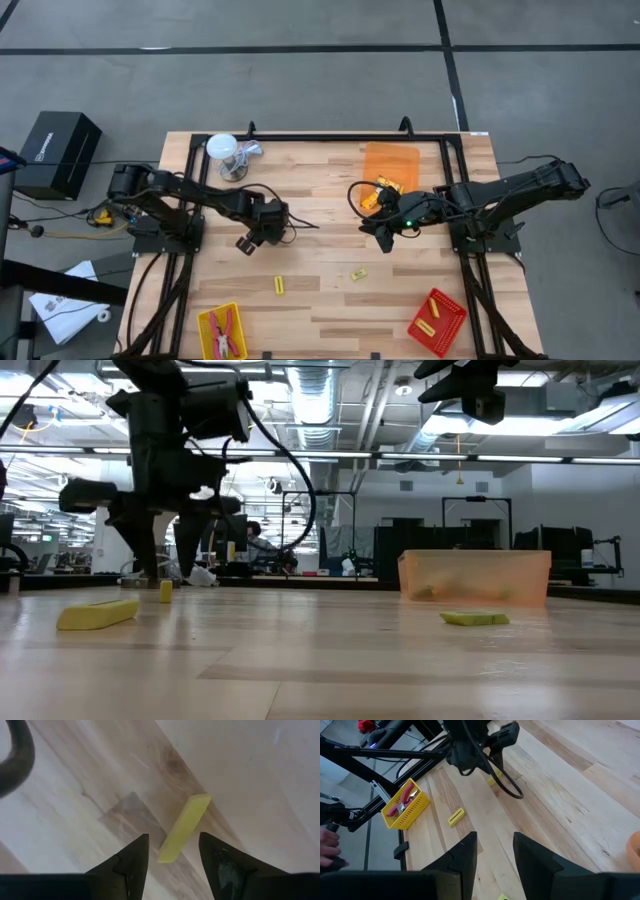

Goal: Pick & Place School Supplies
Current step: Put the yellow eraser into the red bin

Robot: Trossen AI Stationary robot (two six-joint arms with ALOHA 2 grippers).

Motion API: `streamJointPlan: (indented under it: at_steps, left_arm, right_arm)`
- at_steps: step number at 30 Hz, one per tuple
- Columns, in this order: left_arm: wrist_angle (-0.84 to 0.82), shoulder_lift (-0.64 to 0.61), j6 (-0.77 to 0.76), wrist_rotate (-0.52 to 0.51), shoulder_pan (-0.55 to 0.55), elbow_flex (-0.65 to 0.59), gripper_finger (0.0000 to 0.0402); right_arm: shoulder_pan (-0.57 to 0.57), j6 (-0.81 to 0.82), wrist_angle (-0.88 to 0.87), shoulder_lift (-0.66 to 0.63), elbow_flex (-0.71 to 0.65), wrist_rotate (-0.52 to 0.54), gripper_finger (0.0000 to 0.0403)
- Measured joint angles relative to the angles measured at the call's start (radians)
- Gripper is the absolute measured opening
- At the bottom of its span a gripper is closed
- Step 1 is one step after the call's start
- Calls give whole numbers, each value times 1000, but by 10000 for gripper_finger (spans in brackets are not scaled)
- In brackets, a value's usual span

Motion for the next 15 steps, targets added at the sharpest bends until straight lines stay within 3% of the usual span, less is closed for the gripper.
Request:
streamJointPlan:
  at_steps: [10, 15]
  left_arm:
    - [6, 49, 0, 53, 0, -5, 162]
    - [25, 65, -9, 58, 3, -52, 131]
  right_arm:
    - [0, 0, 0, 0, 0, 0, 119]
    - [0, 0, -1, 0, 0, 0, 119]
